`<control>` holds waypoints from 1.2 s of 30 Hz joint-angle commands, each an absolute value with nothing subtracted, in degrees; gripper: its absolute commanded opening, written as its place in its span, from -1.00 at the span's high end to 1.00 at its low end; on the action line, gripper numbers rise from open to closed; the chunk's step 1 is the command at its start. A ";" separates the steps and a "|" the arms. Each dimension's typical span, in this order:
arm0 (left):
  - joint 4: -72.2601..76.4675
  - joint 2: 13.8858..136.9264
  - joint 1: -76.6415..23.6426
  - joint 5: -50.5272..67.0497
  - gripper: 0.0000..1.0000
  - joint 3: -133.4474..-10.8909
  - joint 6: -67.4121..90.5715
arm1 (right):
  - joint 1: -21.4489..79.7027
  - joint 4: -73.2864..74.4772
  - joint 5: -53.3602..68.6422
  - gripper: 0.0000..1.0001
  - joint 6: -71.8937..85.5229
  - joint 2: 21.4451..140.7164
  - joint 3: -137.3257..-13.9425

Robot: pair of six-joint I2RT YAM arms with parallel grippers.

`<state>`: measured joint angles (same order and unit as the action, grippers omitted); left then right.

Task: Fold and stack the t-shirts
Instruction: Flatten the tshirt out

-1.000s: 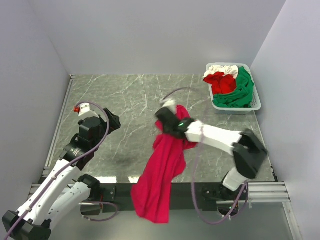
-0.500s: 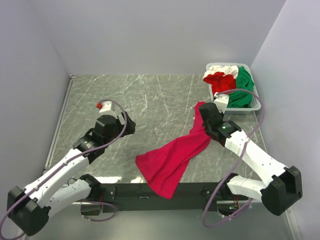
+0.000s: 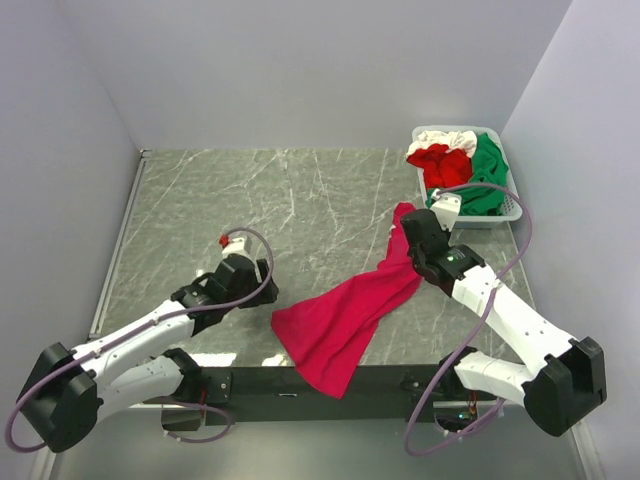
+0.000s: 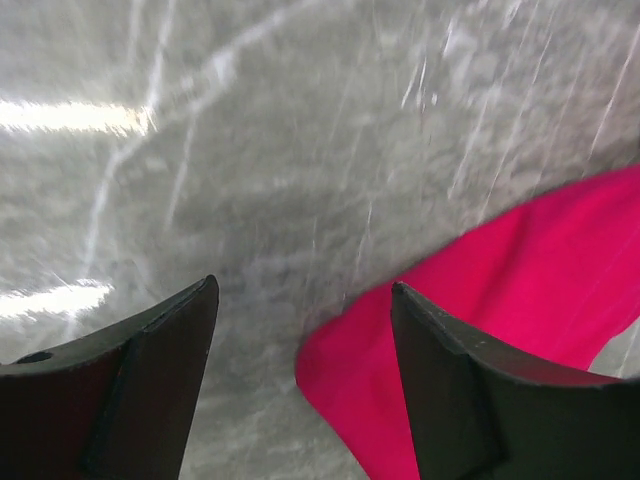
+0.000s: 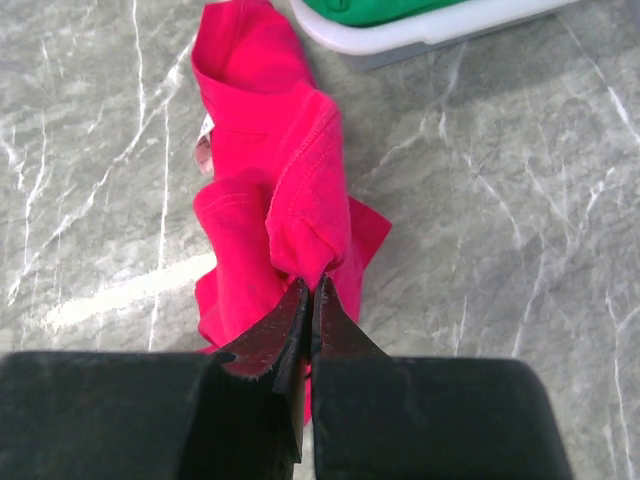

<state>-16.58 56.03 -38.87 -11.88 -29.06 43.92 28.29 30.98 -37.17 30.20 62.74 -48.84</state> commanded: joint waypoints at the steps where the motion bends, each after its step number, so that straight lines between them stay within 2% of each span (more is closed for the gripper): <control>1: -12.58 57.47 -41.04 -8.62 -0.49 -27.43 47.81 | 27.60 28.39 -36.22 1.00 30.32 61.70 -47.90; 18: -12.57 61.87 -45.61 -8.79 -0.40 -25.31 51.15 | 26.54 25.84 -33.31 1.00 29.36 61.00 -46.06; 23: -11.08 62.40 -46.14 -7.91 -0.21 -25.49 51.15 | 26.45 25.23 -32.78 1.00 29.36 60.64 -45.35; 26: -8.80 63.80 -46.41 -5.81 -0.16 -25.31 50.89 | 26.28 25.05 -32.78 1.00 29.36 60.73 -45.00; 27: -8.01 64.68 -46.41 -5.10 -0.12 -25.14 50.98 | 26.11 25.05 -32.78 1.00 29.27 60.73 -45.00; 29: -6.42 65.65 -46.49 -3.79 0.12 -24.61 50.89 | 25.93 24.96 -32.61 1.00 29.09 60.65 -44.91; 30: -5.02 66.61 -46.49 -2.65 0.45 -24.44 50.89 | 25.93 24.87 -32.52 1.00 29.00 60.56 -45.00; 32: -4.66 67.15 -46.49 -2.55 0.99 -24.78 50.71 | 25.75 24.35 -32.00 1.00 28.39 60.47 -45.44; 36: -11.32 65.40 -46.23 -9.12 0.99 -32.48 47.56 | 25.49 23.56 -30.33 1.00 26.72 62.05 -48.86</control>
